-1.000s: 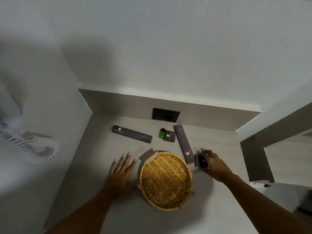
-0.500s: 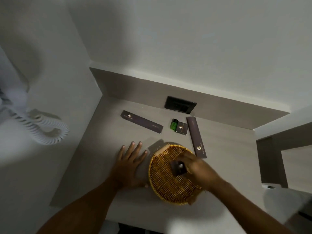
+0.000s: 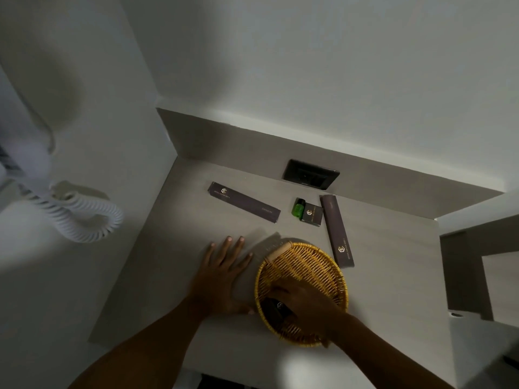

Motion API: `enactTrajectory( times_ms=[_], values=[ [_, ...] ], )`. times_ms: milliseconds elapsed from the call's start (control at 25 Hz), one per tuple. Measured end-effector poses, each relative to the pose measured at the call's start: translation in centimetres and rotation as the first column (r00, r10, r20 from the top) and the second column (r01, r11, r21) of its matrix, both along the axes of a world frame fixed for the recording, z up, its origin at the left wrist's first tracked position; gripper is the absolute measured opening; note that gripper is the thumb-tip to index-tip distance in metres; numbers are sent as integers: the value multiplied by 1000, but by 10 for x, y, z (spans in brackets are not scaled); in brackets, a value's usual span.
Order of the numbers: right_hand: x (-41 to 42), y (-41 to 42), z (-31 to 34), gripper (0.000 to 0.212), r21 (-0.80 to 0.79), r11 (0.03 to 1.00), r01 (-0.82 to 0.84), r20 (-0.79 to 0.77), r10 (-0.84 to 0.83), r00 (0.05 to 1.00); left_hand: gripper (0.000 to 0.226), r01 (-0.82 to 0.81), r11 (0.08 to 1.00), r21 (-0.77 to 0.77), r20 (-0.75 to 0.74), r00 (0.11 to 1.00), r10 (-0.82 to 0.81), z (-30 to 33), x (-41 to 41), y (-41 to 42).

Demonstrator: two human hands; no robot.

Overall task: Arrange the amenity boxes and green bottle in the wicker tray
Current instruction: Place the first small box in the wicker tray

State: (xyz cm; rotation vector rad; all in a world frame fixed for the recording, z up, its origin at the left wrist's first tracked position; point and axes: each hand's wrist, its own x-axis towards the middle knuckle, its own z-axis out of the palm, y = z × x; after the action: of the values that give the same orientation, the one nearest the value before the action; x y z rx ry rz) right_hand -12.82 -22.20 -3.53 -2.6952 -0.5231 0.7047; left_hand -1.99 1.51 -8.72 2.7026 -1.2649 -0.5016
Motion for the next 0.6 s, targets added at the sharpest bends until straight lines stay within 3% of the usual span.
enactTrajectory(
  times_ms=[360, 440, 520, 600],
  values=[
    [-4, -6, 15, 61, 43, 999, 31, -5, -31, 1000, 127, -5, 995, -98, 20, 1000, 7, -3, -1, 2],
    [9, -24, 30, 56, 129, 968, 215, 48, -223, 974, 127, -12, 996, -89, 19, 1000, 13, -2, 0, 2],
    [37, -52, 41, 39, 260, 882, 393, 214, -450, 867, 127, -13, 995, -96, 19, 1000, 14, -2, 0, 2],
    [76, -81, 45, 40, 222, 839, 497, 296, -543, 786, 129, -13, 997, -74, 21, 1000, 14, -2, -1, 3]
  ],
)
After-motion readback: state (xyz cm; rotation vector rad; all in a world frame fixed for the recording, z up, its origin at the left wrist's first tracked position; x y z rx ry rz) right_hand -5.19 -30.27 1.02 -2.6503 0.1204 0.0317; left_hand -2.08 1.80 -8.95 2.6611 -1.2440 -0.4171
